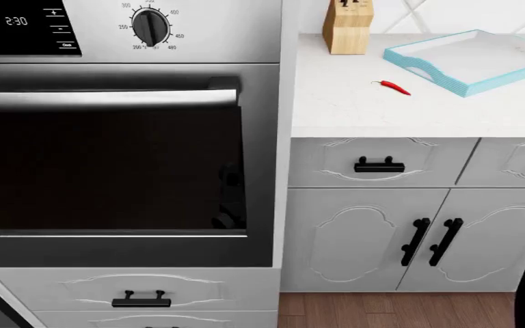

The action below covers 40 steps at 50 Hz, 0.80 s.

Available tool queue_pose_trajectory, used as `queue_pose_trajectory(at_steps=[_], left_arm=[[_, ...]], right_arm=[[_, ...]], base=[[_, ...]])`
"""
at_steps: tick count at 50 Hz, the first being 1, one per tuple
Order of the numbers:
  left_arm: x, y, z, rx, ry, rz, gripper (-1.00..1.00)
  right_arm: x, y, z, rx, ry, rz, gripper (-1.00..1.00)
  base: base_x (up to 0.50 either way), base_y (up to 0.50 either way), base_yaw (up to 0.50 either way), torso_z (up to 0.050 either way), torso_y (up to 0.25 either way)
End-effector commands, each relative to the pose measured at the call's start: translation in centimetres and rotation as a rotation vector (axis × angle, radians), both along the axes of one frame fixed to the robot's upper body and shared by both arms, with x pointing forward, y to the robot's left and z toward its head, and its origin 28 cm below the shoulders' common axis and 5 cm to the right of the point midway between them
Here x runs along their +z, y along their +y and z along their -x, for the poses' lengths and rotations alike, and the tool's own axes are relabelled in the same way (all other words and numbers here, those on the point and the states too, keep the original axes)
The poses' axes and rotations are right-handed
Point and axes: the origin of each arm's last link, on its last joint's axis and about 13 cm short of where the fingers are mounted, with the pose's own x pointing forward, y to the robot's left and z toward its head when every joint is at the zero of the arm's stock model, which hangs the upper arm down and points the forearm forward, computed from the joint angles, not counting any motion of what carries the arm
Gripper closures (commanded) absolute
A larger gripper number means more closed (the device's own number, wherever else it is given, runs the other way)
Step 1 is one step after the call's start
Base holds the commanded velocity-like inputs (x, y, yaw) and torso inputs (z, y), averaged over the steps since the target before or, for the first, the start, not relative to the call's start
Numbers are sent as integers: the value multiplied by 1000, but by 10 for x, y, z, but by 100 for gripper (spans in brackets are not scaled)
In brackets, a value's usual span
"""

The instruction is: Open the microwave door

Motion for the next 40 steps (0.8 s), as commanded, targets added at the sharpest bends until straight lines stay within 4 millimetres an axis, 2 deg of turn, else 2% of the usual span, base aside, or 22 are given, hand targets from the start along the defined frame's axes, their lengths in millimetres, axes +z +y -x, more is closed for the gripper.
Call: queue_pose_trajectory(at_steps=[1,21,31,40], left_arm=[[-10,19,2,68,59,2,-100],[-30,57,23,213,133,34,-100],[-15,73,48,295,111,22,-100],[-7,80,64,355,117,11,-100]], right_arm=[[2,2,0,-1,2,7,-100],[1,3,-2,3,5,7,-100],[0,3,-2,2,6,10,-100],[1,2,-1,-3,6,12,-100]], base=[[0,0,0,0,0],[0,0,0,0,0],[0,0,0,0,0],[0,0,0,0,0]])
